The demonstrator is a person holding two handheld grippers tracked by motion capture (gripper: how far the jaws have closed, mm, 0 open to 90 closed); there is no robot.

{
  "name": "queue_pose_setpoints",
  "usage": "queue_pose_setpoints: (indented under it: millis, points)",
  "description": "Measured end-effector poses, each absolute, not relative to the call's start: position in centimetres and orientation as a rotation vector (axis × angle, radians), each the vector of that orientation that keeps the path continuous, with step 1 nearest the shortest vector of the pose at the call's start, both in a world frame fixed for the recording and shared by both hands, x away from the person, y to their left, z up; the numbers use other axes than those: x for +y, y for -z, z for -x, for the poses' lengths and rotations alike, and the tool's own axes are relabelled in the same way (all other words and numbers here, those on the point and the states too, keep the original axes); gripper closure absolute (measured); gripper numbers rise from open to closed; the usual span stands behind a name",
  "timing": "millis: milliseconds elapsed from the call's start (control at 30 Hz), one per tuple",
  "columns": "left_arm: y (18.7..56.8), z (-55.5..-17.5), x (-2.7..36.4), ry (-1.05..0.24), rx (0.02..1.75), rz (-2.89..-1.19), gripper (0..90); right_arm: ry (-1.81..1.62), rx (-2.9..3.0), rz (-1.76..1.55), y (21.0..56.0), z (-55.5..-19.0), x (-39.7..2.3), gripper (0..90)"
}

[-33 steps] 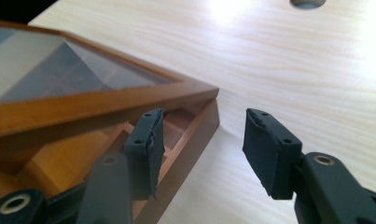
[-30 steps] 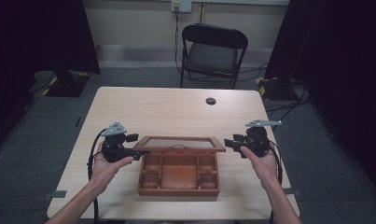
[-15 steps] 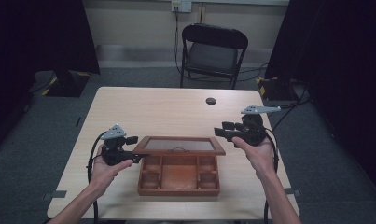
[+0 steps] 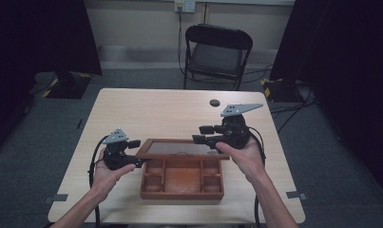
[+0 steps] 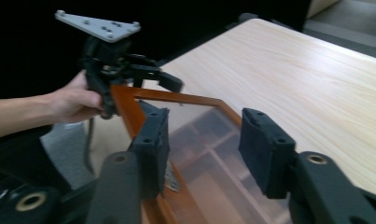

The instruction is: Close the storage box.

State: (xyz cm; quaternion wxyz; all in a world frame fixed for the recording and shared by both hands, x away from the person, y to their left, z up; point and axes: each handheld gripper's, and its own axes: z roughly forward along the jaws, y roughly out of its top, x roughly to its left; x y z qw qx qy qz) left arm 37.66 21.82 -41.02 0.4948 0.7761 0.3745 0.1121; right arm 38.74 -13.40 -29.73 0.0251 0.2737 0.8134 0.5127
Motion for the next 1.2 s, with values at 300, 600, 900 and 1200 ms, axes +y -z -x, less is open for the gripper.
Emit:
queue_pose_setpoints:
  millis: [300, 600, 900, 1200]
  points:
    - [41.2, -37.5, 22.0, -0.260, 0.902, -1.888, 19.2, -1.609, 2.634, -0.735, 30.1, -38.3, -11.3, 67.9]
    - [41.3, -37.5, 22.0, -0.263, 0.902, -1.890, 19.1, -1.533, 2.772, -0.736, 31.8, -39.1, -9.7, 74.0]
    - [41.3, -37.5, 22.1, -0.263, 0.901, -1.889, 19.0, -1.494, 2.854, -0.742, 32.9, -39.7, -9.5, 80.2]
    - [41.3, -37.5, 22.2, -0.271, 0.890, -1.908, 19.0, -1.502, 2.879, -0.757, 33.4, -39.9, -9.5, 81.9]
